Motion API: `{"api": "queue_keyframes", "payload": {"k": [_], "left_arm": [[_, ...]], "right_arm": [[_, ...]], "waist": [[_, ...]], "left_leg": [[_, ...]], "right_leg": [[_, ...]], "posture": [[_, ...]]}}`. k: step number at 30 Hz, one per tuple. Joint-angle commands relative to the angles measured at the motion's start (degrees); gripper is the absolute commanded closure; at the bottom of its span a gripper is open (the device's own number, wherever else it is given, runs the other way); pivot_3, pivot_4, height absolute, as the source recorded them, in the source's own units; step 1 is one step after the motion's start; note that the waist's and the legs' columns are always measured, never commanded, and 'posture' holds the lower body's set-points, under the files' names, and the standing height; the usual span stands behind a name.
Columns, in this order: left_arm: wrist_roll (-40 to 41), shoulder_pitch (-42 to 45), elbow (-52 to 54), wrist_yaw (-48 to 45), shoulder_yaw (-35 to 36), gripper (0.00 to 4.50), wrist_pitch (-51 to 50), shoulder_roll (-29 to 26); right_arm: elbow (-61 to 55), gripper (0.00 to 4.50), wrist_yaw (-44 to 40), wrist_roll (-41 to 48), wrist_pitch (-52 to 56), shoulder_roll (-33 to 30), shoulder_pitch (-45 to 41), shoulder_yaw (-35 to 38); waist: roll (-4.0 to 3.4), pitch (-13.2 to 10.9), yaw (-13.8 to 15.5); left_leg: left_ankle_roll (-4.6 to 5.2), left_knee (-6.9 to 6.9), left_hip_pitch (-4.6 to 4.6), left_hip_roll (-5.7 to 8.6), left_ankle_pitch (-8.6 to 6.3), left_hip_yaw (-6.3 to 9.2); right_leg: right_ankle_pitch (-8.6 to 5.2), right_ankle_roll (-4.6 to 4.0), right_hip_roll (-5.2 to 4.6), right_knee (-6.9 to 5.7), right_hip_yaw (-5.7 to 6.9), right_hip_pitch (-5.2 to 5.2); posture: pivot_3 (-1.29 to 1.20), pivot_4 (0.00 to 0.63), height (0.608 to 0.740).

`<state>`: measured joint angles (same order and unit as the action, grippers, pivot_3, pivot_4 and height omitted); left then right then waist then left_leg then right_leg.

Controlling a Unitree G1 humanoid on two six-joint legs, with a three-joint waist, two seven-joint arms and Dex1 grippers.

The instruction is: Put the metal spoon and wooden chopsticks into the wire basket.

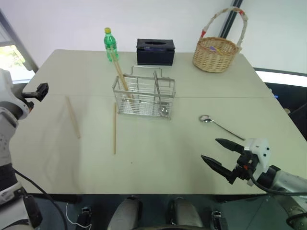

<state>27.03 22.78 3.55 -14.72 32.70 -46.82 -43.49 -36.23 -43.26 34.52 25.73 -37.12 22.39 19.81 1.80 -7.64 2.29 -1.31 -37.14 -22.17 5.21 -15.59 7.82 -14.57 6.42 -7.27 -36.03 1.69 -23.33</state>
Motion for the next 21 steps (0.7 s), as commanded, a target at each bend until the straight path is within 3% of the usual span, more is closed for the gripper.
{"api": "queue_keyframes", "payload": {"k": [1,21], "left_arm": [[0.21,1.02,1.96,0.33,1.53,0.0,0.72,-0.67],[-0.02,0.53,2.42,1.01,2.4,0.0,1.16,-0.9]], "right_arm": [[-0.47,0.02,-0.08,0.47,-1.06,0.33,-0.37,0.52],[2.18,0.02,-2.02,-0.23,-2.29,-1.47,-2.71,1.52]], "waist": [[0.0,0.0,0.0],[0.01,0.0,-0.01]], "left_leg": [[0.0,0.0,0.0,0.0,0.0,0.0],[0.0,-0.01,0.0,0.0,0.0,0.0]], "right_leg": [[0.0,0.0,0.0,0.0,0.0,0.0],[0.0,0.0,0.01,0.0,0.0,0.0]], "posture": [[0.0,0.15,0.661],[0.0,0.15,0.661]]}}
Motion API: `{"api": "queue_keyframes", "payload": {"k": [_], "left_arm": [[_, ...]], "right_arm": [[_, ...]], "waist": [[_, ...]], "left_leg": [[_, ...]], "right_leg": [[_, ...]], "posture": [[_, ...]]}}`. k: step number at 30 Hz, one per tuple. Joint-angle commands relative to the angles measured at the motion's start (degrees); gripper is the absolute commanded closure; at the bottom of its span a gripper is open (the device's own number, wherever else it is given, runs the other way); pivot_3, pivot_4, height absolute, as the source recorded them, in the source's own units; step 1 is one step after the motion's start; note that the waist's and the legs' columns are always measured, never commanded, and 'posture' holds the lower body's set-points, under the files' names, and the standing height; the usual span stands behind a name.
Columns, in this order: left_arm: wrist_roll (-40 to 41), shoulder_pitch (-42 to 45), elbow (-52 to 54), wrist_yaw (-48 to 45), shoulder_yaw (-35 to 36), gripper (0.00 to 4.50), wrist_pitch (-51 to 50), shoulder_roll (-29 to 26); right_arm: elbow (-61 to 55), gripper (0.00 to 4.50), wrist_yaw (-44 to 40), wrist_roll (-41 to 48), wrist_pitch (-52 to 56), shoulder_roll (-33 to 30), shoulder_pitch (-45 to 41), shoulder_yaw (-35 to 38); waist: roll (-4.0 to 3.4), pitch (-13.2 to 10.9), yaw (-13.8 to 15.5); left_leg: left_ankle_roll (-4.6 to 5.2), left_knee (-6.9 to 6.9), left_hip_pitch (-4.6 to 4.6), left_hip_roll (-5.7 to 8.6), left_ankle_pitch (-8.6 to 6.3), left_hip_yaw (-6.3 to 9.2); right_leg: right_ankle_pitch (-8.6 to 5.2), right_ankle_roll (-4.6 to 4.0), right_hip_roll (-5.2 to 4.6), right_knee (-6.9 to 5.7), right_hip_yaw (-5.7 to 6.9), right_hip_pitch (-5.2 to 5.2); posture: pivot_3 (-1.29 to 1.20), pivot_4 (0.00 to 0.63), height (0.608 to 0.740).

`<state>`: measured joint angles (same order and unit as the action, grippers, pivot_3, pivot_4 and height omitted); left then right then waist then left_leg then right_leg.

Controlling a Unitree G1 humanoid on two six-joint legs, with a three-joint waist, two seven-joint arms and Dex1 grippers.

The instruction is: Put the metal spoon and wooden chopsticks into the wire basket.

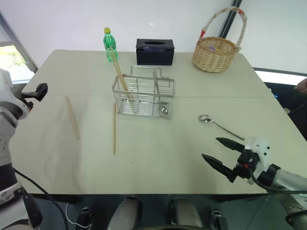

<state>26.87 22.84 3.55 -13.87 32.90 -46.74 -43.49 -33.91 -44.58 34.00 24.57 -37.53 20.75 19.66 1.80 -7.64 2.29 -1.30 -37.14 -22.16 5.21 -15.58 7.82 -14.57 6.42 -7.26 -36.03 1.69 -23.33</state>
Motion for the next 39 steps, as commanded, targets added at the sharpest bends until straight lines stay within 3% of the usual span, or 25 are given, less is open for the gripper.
{"api": "queue_keyframes", "payload": {"k": [1,8,12,18,24,30,39], "left_arm": [[0.24,0.37,2.48,0.06,2.32,0.0,0.95,-0.95],[3.28,1.02,4.92,-3.49,2.23,0.0,-1.34,-2.45],[10.82,0.59,11.03,-11.98,1.74,0.0,-4.67,-5.19],[23.97,-1.31,21.6,-27.37,-3.31,0.0,-7.84,-8.68],[26.34,1.01,25.26,-33.27,-14.01,0.0,-6.56,-8.23],[28.32,6.44,23.98,-34.12,-16.64,0.0,-6.26,-7.52],[29.62,7.18,24.88,-36.17,-17.92,0.0,-6.87,-8.88]], "right_arm": [[0.12,0.02,-0.91,0.35,-1.04,-1.36,-1.45,1.91],[5.06,0.02,-5.02,-0.84,-1.53,-6.9,-6.45,2.87],[11.34,0.02,-8.53,-2.43,-0.88,-13.7,-15.23,2.08],[26.98,0.02,-15.11,-11.43,-3.01,-22.85,-32.09,-8.86],[43.76,0.02,-22.37,-17.3,-5.38,-21.24,-48.03,-18.89],[60.35,0.02,-20.8,-25.45,-9.26,-15.83,-60.65,-24.93],[71.9,0.02,-25.37,-30.97,-8.17,-11.31,-66.39,-30.27]], "waist": [[0.0,0.0,0.0],[0.01,0.01,-0.03],[-0.01,-0.02,-0.11],[-0.26,-0.16,-0.29],[-0.46,-0.31,-0.32],[-0.48,-0.34,-1.31],[-0.49,-0.35,-2.09]], "left_leg": [[0.0,0.0,0.0,0.0,0.0,0.0],[0.0,-0.01,-0.01,0.0,0.0,-0.01],[0.0,-0.03,-0.02,0.0,0.0,-0.02],[0.0,0.0,-0.04,-0.01,0.0,-0.08],[0.02,-0.02,-0.08,0.0,0.01,-0.11],[0.02,-0.01,-0.13,0.02,0.03,-0.1],[0.0,0.0,-0.11,0.05,0.04,-0.08]], "right_leg": [[0.0,0.0,0.0,0.0,0.0,0.0],[0.0,-0.01,-0.01,0.01,0.01,0.01],[-0.01,-0.02,-0.01,0.01,0.05,0.0],[-0.02,-0.06,-0.07,0.05,0.05,-0.01],[-0.02,-0.08,-0.09,0.11,0.02,0.0],[0.0,-0.06,-0.06,0.17,0.04,-0.01],[0.04,0.0,0.06,0.11,0.03,-0.02]], "posture": [[0.0,0.15,0.661],[0.0,0.15,0.661],[0.0,0.15,0.661],[0.0,0.15,0.661],[0.0,0.15,0.661],[0.0,0.15,0.661],[0.0,0.15,0.661]]}}
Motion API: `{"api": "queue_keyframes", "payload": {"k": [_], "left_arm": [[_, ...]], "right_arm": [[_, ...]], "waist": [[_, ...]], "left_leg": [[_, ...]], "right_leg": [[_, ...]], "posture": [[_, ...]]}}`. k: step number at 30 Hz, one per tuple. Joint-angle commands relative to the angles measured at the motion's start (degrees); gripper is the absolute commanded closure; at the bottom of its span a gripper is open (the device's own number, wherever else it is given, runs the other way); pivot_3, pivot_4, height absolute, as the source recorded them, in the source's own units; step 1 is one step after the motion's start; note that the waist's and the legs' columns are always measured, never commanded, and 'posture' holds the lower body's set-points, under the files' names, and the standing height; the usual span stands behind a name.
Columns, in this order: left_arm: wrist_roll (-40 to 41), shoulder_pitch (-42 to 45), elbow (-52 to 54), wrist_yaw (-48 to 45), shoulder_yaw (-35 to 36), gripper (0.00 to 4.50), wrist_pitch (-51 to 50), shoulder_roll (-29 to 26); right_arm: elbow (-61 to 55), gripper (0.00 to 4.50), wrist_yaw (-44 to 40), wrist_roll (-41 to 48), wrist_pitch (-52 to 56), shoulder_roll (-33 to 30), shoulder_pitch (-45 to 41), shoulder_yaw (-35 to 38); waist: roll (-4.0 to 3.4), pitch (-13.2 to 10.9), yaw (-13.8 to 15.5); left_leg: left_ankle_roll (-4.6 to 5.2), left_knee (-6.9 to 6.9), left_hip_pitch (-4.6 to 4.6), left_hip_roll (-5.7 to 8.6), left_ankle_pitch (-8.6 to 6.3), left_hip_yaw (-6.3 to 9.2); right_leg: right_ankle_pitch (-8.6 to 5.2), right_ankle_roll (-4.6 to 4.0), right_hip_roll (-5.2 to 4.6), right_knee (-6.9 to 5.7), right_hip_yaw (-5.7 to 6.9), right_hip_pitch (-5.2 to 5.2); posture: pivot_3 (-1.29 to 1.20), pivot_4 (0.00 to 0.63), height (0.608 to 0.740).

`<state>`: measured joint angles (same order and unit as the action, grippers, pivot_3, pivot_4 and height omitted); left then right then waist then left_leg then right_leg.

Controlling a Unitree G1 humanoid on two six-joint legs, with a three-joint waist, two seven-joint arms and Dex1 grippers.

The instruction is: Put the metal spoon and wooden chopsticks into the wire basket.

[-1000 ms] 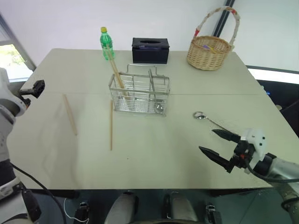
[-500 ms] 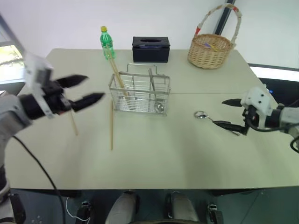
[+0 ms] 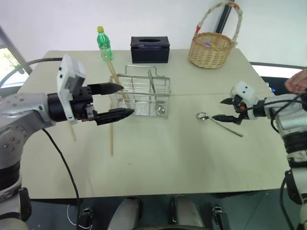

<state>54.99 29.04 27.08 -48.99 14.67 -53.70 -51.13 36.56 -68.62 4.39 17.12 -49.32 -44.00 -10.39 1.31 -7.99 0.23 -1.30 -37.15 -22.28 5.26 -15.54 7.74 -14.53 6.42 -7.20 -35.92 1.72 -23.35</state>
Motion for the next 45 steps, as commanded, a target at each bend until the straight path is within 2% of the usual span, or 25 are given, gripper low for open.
{"api": "queue_keyframes", "payload": {"k": [1,10,13,18,19,25,29,33,37,41,45], "left_arm": [[1.65,0.97,1.44,-1.29,0.11,0.0,-0.06,-1.56],[2.43,1.59,2.14,-2.71,-1.25,0.0,-0.27,-3.27],[2.33,2.32,1.84,-1.83,-1.48,0.0,-0.13,-2.98],[3.04,3.38,1.63,-0.88,-1.57,0.0,-0.37,-2.7],[3.01,3.65,1.42,-0.79,-1.59,0.0,-0.32,-2.7],[2.85,4.0,0.63,-0.92,-1.6,0.0,-0.38,-2.92],[2.61,3.74,0.33,-0.62,-1.03,0.0,-0.13,-2.99],[2.53,3.24,-0.17,0.18,0.66,0.0,0.19,-3.24],[2.14,3.19,-1.43,0.71,2.52,0.0,0.81,-3.61],[1.29,3.98,-3.34,1.38,3.22,0.0,1.53,-3.47],[0.09,4.17,-4.69,1.41,2.84,0.0,2.86,-3.42]], "right_arm": [[2.06,0.02,-1.6,-1.68,-0.78,1.0,-1.61,-0.48],[5.32,0.02,1.33,-4.01,-1.15,5.32,-0.94,-0.1],[5.99,1.39,2.96,-4.06,-1.1,6.22,-1.11,0.69],[6.52,4.1,3.11,-4.38,-2.46,6.28,-0.64,1.0],[6.57,4.49,3.08,-4.37,-2.62,6.33,-0.57,1.07],[5.75,4.49,2.96,-4.58,-4.99,6.06,0.4,1.13],[-4.94,4.49,-0.3,0.37,-6.15,3.74,4.33,5.45],[-20.69,4.49,-1.66,10.48,4.08,1.26,8.15,14.15],[-33.95,4.49,0.65,23.23,17.99,0.93,6.24,22.45],[-39.97,4.49,11.32,29.1,24.17,8.27,-1.39,24.33],[-38.33,4.49,25.82,24.37,21.18,20.88,-8.18,20.01]], "waist": [[0.0,0.0,-0.06],[-0.02,-0.01,-0.65],[-0.01,0.0,-0.96],[-0.01,0.0,-1.01],[-0.01,0.0,-1.01],[-0.02,-0.01,-1.02],[-0.05,-0.03,-0.87],[-0.15,-0.09,-0.85],[-0.13,-0.08,-0.9],[-0.11,-0.06,-1.15],[-0.06,-0.03,-1.02]], "left_leg": [[0.0,0.0,0.0,0.0,0.0,0.0],[-0.03,-0.01,0.05,0.0,0.02,0.03],[-0.06,-0.02,0.05,0.0,0.04,0.05],[-0.07,0.0,0.09,-0.01,0.04,0.05],[-0.07,0.0,0.09,-0.01,0.04,0.05],[-0.07,0.0,0.09,-0.01,0.04,0.05],[-0.07,0.0,0.09,-0.01,0.04,0.05],[-0.06,0.0,0.06,0.0,0.04,0.06],[-0.05,0.01,0.08,-0.05,0.03,0.08],[-0.04,0.04,0.13,-0.15,0.02,0.07],[-0.05,0.06,0.17,-0.16,0.03,0.07]], "right_leg": [[0.0,0.0,0.0,-0.01,0.0,0.0],[0.01,0.01,0.06,-0.1,-0.01,0.01],[0.06,0.1,0.07,-0.1,-0.01,0.01],[0.07,0.11,0.09,-0.12,-0.02,0.02],[0.07,0.11,0.09,-0.12,-0.02,0.02],[0.07,0.12,0.1,-0.12,-0.02,0.02],[0.08,0.13,0.1,-0.12,-0.02,0.02],[0.09,0.15,0.08,-0.12,-0.02,0.01],[0.08,0.14,0.1,-0.12,-0.04,0.01],[0.0,0.0,0.08,-0.1,-0.08,0.01],[0.02,-0.06,0.09,-0.12,-0.1,-0.01]], "posture": [[0.0,0.15,0.661],[0.0,0.15,0.661],[0.0,0.15,0.661],[0.0,0.15,0.661],[0.0,0.15,0.661],[0.0,0.15,0.661],[0.0,0.15,0.661],[0.0,0.15,0.661],[0.0,0.15,0.661],[0.0,0.15,0.661],[0.0,0.15,0.661]]}}
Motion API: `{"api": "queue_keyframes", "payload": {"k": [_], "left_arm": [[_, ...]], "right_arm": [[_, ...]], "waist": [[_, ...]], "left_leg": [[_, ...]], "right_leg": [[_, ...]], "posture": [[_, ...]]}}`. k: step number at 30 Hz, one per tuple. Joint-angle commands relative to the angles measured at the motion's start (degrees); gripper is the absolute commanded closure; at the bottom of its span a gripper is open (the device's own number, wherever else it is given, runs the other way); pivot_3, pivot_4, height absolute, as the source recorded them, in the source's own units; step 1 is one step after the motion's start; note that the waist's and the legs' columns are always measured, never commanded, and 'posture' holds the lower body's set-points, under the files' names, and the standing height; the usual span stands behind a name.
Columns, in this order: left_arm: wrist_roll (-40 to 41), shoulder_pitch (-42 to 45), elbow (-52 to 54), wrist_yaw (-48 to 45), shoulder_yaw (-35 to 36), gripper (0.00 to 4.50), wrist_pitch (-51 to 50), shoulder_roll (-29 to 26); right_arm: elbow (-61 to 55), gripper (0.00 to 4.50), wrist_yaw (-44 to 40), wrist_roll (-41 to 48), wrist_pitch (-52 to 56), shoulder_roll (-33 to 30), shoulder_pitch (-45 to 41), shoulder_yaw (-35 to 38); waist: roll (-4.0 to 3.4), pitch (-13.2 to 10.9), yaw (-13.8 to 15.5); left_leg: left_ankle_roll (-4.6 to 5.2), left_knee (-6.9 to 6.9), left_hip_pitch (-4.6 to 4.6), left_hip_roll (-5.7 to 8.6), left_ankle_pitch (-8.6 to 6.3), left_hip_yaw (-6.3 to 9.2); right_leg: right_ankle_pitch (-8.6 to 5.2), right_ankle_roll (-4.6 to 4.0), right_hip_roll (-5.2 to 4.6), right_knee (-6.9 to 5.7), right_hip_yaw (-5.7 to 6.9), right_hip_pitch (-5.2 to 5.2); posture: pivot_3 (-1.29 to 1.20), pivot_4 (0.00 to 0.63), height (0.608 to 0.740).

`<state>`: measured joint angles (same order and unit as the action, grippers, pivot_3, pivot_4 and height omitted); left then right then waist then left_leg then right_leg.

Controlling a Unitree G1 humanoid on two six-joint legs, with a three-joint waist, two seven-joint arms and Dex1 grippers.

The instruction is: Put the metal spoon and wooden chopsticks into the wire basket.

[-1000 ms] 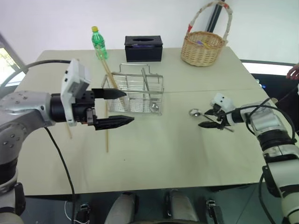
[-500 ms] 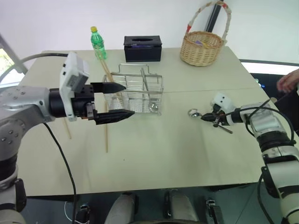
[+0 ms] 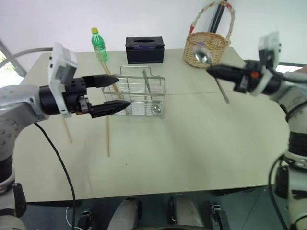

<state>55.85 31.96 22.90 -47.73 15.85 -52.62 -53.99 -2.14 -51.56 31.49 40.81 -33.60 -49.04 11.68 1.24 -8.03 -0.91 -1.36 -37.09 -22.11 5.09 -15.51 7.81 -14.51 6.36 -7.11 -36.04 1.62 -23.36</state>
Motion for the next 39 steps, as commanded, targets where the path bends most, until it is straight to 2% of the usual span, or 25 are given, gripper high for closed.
{"api": "queue_keyframes", "payload": {"k": [1,5,9,18,28,32,37,39], "left_arm": [[-0.85,1.31,-0.68,0.21,1.63,0.0,1.89,-0.5],[-1.46,0.55,-0.74,0.6,2.14,0.0,2.4,-0.8],[-1.23,-0.29,-0.23,1.21,3.58,0.0,2.03,-1.22],[0.31,-3.07,2.37,3.63,7.24,0.0,0.67,-2.06],[1.4,-3.14,2.68,5.24,8.07,0.0,0.5,-2.65],[1.54,-2.38,1.74,5.34,7.9,0.0,0.92,-3.15],[1.5,-2.02,1.2,5.42,7.87,0.0,1.12,-3.02],[1.27,-1.84,0.86,5.67,7.7,0.0,1.32,-2.74]], "right_arm": [[1.56,4.49,11.32,-4.2,-4.09,7.51,-3.88,-2.84],[8.36,4.49,19.0,-8.73,-12.23,16.72,-6.46,-5.45],[13.53,4.49,21.75,-9.81,-17.75,22.08,-8.16,-6.0],[17.15,4.49,22.74,-7.45,-23.49,29.81,-8.95,-5.57],[19.12,4.49,23.83,-9.22,-28.15,34.3,-4.46,-7.08],[19.8,3.06,25.27,-10.2,-30.86,34.61,-2.55,-6.77],[18.34,0.41,26.32,-9.99,-30.96,33.56,-1.75,-6.11],[17.08,0.41,26.3,-9.66,-30.45,32.67,-1.21,-5.87]], "waist": [[0.04,0.03,0.13],[0.05,0.03,0.47],[0.03,0.02,0.1],[0.02,0.01,-0.32],[-0.03,-0.02,-0.25],[-0.03,-0.02,-0.31],[-0.02,-0.01,-0.35],[-0.02,-0.01,-0.35]], "left_leg": [[0.0,0.0,-0.01,0.02,0.0,0.0],[-0.02,-0.02,-0.12,0.19,0.02,0.13],[-0.27,-0.04,-0.23,0.26,0.16,0.1],[-0.18,0.01,-0.23,0.06,0.12,0.15],[-0.19,0.0,-0.23,0.09,0.12,0.16],[-0.19,0.0,-0.23,0.1,0.12,0.15],[-0.2,0.0,-0.23,0.08,0.13,0.15],[-0.2,0.0,-0.23,0.08,0.13,0.15]], "right_leg": [[0.01,0.0,0.0,-0.02,0.0,-0.03],[0.12,0.13,0.03,-0.09,0.02,-0.29],[0.14,0.11,0.03,-0.13,0.0,-0.31],[0.14,0.11,0.25,-0.3,-0.01,-0.63],[0.15,0.08,0.27,-0.72,-0.08,-0.77],[0.15,0.07,0.26,-0.85,-0.1,-0.85],[0.14,0.06,0.28,-0.94,-0.12,-0.93],[0.14,0.06,0.28,-0.94,-0.12,-0.93]], "posture": [[0.0,0.15,0.661],[0.0,0.15,0.661],[0.0,0.15,0.661],[0.0,0.15,0.661],[0.0,0.15,0.661],[0.0,0.15,0.661],[0.0,0.15,0.661],[0.0,0.15,0.661]]}}
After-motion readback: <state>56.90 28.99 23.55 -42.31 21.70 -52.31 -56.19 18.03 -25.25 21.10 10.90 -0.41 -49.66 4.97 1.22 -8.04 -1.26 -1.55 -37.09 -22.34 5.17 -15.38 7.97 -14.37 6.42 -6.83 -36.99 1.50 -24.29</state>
